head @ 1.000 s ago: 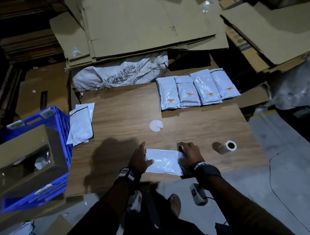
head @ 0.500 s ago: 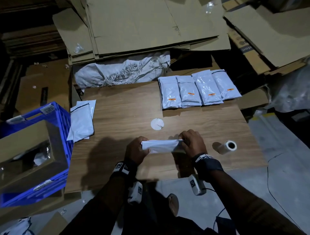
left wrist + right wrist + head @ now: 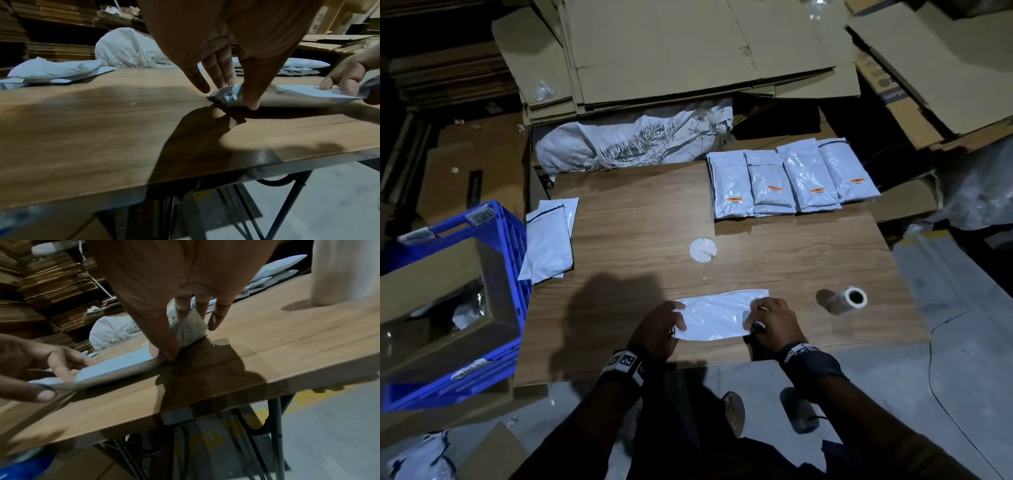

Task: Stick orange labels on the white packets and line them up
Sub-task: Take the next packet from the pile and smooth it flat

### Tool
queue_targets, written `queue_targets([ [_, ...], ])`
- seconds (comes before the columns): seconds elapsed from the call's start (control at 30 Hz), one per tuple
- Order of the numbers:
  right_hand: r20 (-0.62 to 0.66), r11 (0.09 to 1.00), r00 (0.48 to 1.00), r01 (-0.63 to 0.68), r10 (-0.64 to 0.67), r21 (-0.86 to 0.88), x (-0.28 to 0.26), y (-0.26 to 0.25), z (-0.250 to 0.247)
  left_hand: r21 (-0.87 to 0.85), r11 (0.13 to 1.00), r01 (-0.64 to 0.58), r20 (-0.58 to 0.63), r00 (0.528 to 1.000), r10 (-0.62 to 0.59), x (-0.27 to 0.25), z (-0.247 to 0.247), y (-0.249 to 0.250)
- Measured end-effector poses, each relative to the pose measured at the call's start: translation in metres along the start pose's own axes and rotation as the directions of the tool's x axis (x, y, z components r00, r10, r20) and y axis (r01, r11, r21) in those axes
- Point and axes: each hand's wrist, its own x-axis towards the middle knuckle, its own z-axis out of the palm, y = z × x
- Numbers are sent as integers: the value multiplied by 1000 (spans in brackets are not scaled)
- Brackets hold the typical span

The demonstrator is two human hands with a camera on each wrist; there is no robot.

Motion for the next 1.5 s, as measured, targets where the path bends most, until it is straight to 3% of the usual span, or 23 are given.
queue_targets([
  [0.2, -30, 996, 996, 82, -83, -16, -21, 14, 0, 40, 999, -4, 115, 993, -1, 0, -2, -1],
  [0.37, -79, 995, 992, 96, -99, -39, -25, 19, -5, 106, 988, 112, 27, 993, -116, 4, 3, 12],
  [0.5, -123, 991, 986, 99, -110, -92, -17, 14, -6, 220, 972, 87, 89, 990, -109, 0, 10, 15],
  [0.6, -180, 999, 983, 31, -36, -33, -16, 17, -5, 242, 964, 111, 85, 987, -135, -4, 17, 14],
  [0.7, -155, 982, 971, 168, -180, -84, -14, 16, -7, 292, 952, 93, 109, 985, -130, -1, 20, 14],
  [0.8, -54, 923, 933, 342, -356, -177, -8, -2, 0, 336, 942, -11, 110, 994, -28, 6, 22, 22],
  [0.87, 11, 926, 944, 325, -329, -194, 3, -15, 11, 382, 924, -31, 77, 997, 2, 13, 29, 31],
  [1.0, 95, 936, 975, 221, -203, -272, 24, -25, 44, 494, 869, 19, 129, 987, -94, 18, 48, 38],
  [1.27, 24, 911, 979, 198, -204, -363, 20, -16, 69, 511, 858, 53, 154, 976, -152, 14, 63, 32],
  [1.5, 55, 921, 983, 182, -173, -344, 18, -7, 63, 543, 838, 62, 196, 960, -198, 13, 64, 26],
])
